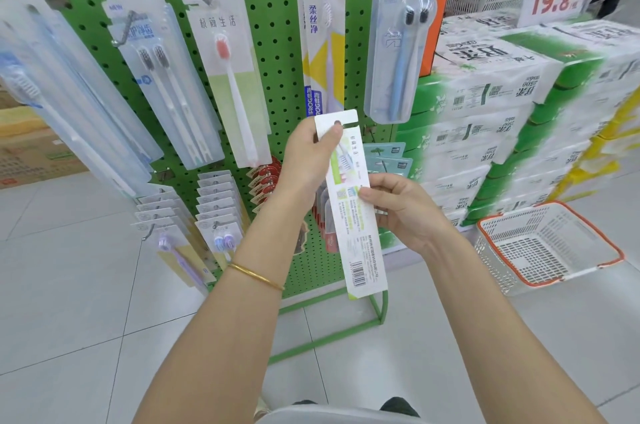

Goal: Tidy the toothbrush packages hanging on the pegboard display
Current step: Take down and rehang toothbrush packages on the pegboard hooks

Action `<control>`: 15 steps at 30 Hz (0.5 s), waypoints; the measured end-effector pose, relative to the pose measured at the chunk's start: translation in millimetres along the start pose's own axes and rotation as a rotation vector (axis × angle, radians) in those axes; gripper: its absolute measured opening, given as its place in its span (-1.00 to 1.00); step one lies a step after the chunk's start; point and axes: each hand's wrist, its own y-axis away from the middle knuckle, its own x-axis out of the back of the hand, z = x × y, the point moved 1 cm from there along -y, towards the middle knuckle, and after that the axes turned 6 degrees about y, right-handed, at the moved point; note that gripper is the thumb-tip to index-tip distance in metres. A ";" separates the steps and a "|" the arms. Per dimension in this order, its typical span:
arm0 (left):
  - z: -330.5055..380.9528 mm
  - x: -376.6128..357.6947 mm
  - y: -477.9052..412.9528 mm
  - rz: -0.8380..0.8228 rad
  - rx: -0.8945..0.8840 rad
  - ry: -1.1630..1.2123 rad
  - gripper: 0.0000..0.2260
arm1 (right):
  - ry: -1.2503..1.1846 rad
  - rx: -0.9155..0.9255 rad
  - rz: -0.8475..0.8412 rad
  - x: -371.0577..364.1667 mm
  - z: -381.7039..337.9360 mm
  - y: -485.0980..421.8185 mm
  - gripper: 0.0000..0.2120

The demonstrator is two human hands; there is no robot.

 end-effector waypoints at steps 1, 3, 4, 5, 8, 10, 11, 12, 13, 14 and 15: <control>0.2 0.6 0.2 -0.009 0.027 0.041 -0.81 | -0.012 -0.006 -0.020 -1.2 -0.8 -0.2 -0.90; 3.0 1.9 2.4 -0.023 0.082 0.128 -0.83 | -0.029 -0.019 -0.064 -2.5 -0.5 -1.4 -0.88; 4.8 2.6 3.5 -0.030 0.103 0.168 -0.85 | -0.037 -0.026 -0.092 -2.6 0.1 -2.2 -0.89; 6.9 3.4 4.3 -0.040 0.115 0.206 -0.87 | -0.052 -0.040 -0.123 -3.3 0.3 -2.7 -0.90; 14.8 6.8 6.6 -0.032 0.135 0.318 -0.89 | -0.108 -0.086 -0.225 -10.6 -1.8 -5.9 -0.47; 21.6 9.8 8.7 -0.021 0.129 0.345 -0.90 | -0.119 -0.094 -0.316 -19.9 -4.3 -7.1 -0.15; 25.3 11.9 9.4 -0.019 0.122 0.343 -0.90 | -0.117 -0.088 -0.362 -24.8 -5.9 -7.7 -0.12; 29.3 14.8 10.1 -0.017 0.110 0.341 -0.89 | -0.106 -0.083 -0.407 -29.2 -8.4 -8.9 -0.15; 34.1 18.1 10.8 -0.020 0.090 0.338 -0.88 | -0.080 -0.074 -0.444 -34.1 -13.0 -9.1 -0.21; 39.3 21.8 11.9 -0.027 0.072 0.343 -0.88 | -0.059 -0.056 -0.467 -39.2 -18.2 -9.9 -0.25; 44.8 25.8 13.0 -0.036 0.054 0.344 -0.90 | -0.052 -0.026 -0.476 -44.6 -23.1 -10.9 -0.27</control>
